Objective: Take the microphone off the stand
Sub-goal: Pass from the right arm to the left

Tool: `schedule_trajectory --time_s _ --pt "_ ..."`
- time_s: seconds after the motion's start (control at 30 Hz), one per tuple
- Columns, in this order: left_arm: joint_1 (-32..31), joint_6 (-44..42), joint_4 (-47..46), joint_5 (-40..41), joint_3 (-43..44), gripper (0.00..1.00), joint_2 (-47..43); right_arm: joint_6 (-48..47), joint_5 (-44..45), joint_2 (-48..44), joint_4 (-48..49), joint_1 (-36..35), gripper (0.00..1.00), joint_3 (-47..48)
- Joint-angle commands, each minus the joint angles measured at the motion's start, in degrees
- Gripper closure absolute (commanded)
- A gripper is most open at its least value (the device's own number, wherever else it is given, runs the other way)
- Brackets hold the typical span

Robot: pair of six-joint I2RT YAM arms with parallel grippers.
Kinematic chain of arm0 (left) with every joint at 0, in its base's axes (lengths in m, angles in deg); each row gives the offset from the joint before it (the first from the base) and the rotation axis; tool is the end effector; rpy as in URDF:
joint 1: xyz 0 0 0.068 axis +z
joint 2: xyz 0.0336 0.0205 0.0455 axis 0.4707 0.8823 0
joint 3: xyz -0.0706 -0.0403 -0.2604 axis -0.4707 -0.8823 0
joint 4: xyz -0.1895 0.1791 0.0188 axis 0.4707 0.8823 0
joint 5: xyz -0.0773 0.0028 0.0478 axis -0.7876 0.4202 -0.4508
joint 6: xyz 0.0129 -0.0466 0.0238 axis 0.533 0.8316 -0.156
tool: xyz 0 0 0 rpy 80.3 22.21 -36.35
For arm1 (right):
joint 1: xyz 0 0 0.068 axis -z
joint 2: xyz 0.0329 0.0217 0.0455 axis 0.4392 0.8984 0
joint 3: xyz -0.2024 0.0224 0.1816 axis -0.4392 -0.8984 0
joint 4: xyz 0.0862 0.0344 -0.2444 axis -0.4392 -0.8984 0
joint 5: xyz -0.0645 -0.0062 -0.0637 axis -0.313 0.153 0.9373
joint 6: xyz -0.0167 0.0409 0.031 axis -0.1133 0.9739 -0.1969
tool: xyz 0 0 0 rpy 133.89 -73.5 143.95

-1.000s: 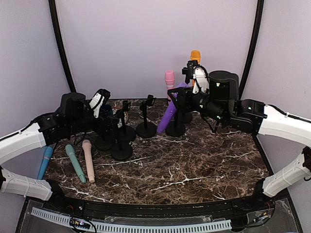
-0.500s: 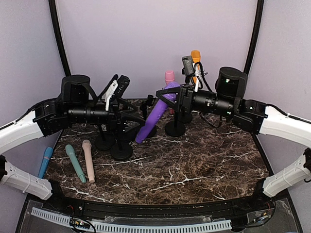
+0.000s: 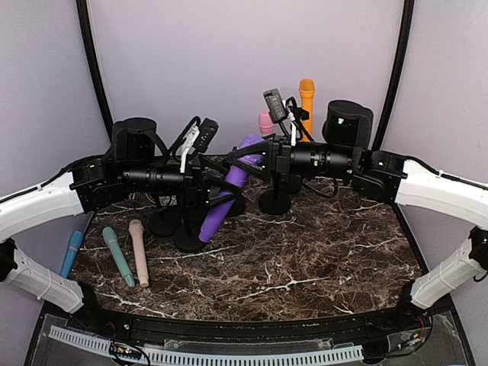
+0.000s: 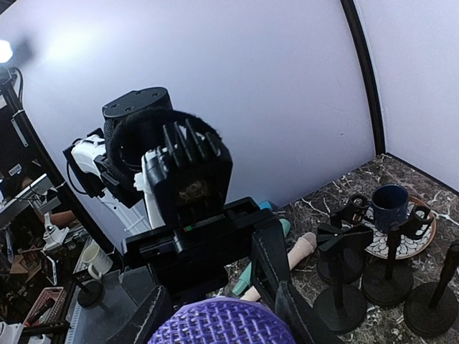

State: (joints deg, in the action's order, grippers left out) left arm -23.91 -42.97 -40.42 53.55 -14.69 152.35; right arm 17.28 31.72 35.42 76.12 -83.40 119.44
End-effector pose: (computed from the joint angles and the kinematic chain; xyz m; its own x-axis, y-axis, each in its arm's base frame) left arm 0.1669 -0.2391 0.3843 -0.2179 0.1095 -0.9698 0.9566 0.2209 -0.1900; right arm 0.1632 0.2816 0.4100 -0.3701 0.0651 -0.9267 -0.9164 0.1381 0.3757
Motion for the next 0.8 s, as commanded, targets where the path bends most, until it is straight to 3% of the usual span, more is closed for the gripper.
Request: schedule_trajectory --time_s 0.0,0.13,0.33,0.6,0.77 --pt "-0.2 1.2 -2.8 -1.9 0.8 0.38 0.3 -0.9 -1.3 0.8 0.7 -0.7 0.62 2.2" --pt "-0.3 1.7 -3.7 -1.3 -0.7 0.53 -0.4 -1.2 -0.8 1.4 0.6 -0.7 0.62 2.2" --pt "-0.3 1.7 -4.4 -0.4 -2.2 0.65 -1.0 -1.4 1.5 1.3 0.9 -0.8 0.58 2.0" --pt "-0.3 2.2 -5.3 2.1 -5.4 0.75 -2.4 -0.3 5.6 0.1 2.6 -0.2 0.40 -0.2" --pt "-0.2 3.5 -7.1 2.9 -7.9 0.83 -3.7 0.4 6.3 -0.5 3.0 0.2 0.20 -0.9"
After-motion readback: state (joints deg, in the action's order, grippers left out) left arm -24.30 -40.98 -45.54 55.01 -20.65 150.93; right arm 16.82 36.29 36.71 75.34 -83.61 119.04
